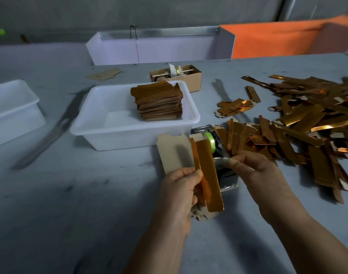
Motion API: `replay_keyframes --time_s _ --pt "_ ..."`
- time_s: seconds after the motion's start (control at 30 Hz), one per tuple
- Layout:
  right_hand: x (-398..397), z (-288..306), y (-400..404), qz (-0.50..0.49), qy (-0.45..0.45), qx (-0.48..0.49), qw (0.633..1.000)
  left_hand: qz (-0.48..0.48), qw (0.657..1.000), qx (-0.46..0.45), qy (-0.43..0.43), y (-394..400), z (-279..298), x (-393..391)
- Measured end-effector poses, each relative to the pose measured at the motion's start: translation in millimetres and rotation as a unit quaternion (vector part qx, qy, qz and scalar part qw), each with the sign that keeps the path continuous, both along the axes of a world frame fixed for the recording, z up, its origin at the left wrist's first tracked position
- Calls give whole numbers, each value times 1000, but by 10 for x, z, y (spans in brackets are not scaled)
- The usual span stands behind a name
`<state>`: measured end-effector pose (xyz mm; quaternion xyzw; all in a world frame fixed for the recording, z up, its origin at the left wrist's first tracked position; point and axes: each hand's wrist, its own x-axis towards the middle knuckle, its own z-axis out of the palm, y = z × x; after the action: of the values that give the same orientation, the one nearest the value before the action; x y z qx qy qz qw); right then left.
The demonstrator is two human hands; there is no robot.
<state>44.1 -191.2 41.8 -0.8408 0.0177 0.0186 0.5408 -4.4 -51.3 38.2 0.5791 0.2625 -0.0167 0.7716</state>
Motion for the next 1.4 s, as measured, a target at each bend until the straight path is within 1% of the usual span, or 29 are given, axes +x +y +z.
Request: replay_keyframes --time_s 0.13,0.23,0.37,0.47,0.57,0.67,0.73,0.8,0.87,0.97,1.03,1.1,1.13,1.17,1.2,1.23,1.27,1.3,1.33,1.4 --pt "-48 -101 0 -14 -17 -103 994 -14 1000 19 -19 -37 15 13" --pt "-60 -116 12 -12 -42 -132 990 -29 998 13 -48 -85 71 39" --pt "-105 -189 13 -12 -27 -103 994 -66 995 32 -64 -152 85 77" --pt "-145 -246 24 -23 -35 -65 997 -94 993 58 -47 -200 58 92" --pt "-168 -289 27 -25 -38 -35 998 -96 991 82 -43 -221 36 105" --pt "-173 -288 9 -14 -44 -39 998 -90 988 116 -46 -247 27 118" --pt "-162 -275 -5 -7 -62 -72 995 -83 988 124 -42 -264 32 124" --pt "-142 -244 4 -2 -100 -158 982 -78 987 135 -35 -264 37 134" --pt "-114 -224 25 2 -145 -241 960 -76 985 152 -30 -253 41 145" --pt "-102 -186 38 15 -154 -290 944 -78 981 174 -32 -255 55 151" --pt "-128 -202 -18 18 -144 -291 946 -82 979 182 -31 -254 75 136" --pt "-178 -194 -108 5 -144 -259 955 -88 983 159 -24 -234 87 125" --pt "-201 -174 -156 -4 -137 -226 964 -95 984 149 -21 -223 86 123" --pt "-229 -139 -204 -12 -113 -170 979 -101 984 146 -18 -214 87 116" --pt "-252 -71 -240 -18 -71 -93 993 -103 984 142 -17 -205 89 104" --pt "-279 24 -268 -17 -25 -4 1000 -99 986 130 -16 -197 89 92" --pt "-306 134 -286 -9 3 65 998 -93 990 102 -15 -191 101 77" --pt "-330 237 -301 11 12 97 995 -87 994 62 -12 -187 119 59" --pt "-349 324 -311 37 14 104 994 -83 996 24 -10 -185 140 42" --pt "-380 451 -300 94 12 98 991 -72 997 -3 -18 -173 172 22"
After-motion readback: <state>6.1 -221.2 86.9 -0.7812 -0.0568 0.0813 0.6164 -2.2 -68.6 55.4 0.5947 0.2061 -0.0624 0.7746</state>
